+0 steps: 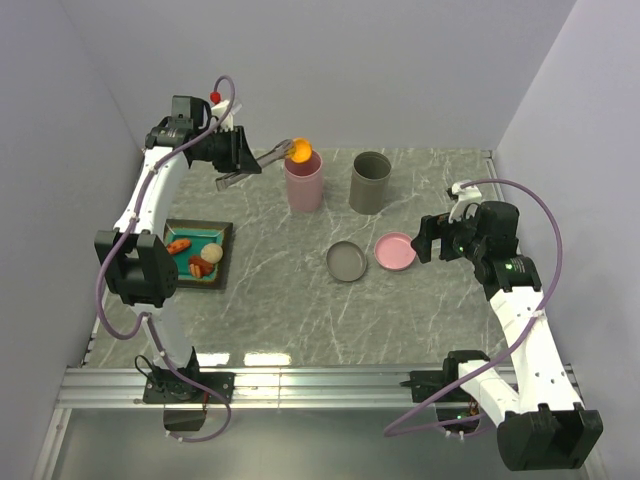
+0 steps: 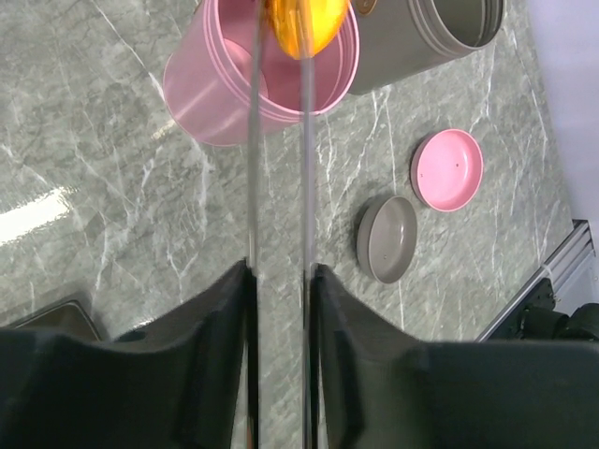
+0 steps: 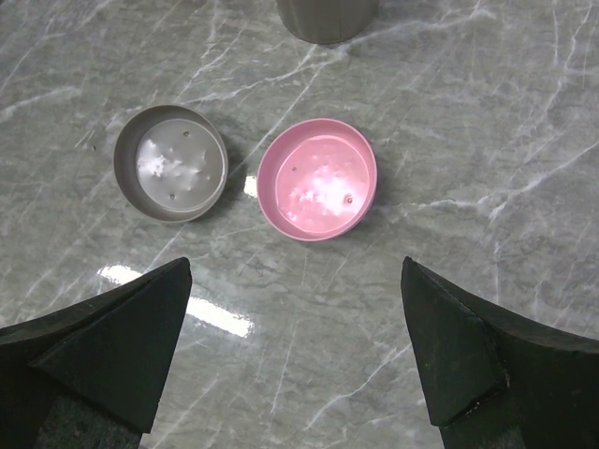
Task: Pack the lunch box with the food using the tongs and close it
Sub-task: Place the food into the lunch box, then pick up the food using the clamp
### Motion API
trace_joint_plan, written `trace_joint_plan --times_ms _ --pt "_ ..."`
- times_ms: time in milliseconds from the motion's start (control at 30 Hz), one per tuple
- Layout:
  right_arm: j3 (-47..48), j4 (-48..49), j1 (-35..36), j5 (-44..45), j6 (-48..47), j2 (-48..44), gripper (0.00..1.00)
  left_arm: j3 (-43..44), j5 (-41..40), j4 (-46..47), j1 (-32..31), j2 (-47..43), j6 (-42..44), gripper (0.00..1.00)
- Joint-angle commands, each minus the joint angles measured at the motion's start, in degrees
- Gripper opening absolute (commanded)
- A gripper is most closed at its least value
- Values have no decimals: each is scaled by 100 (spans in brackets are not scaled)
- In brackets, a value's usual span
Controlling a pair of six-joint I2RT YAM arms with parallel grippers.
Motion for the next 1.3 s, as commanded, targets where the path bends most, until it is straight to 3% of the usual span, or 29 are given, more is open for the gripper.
trace_joint_plan --times_ms 0,100,333,467,833,1000,1267 --pt "-7 125 -23 59 -44 -59 100 290 122 0 -17 -190 100 39" --pt "-16 125 -23 60 -35 -59 100 360 192 -70 -17 -251 153 50" --pt "142 28 -23 42 -26 11 100 150 604 -359 141 -637 425 47" --pt "107 19 -23 24 -44 -51 100 18 913 -1281 466 -954 1573 47" --pt "-7 46 -23 -46 -44 -95 100 -1983 -219 -2636 2003 -2501 3703 51" --pt "2 63 -23 -72 -35 -51 100 -2986 -791 -2506 2268 -3239 4231 53" --pt "90 28 -14 -125 -9 20 100 -3516 -1372 -2215 2277 -3697 4345 56"
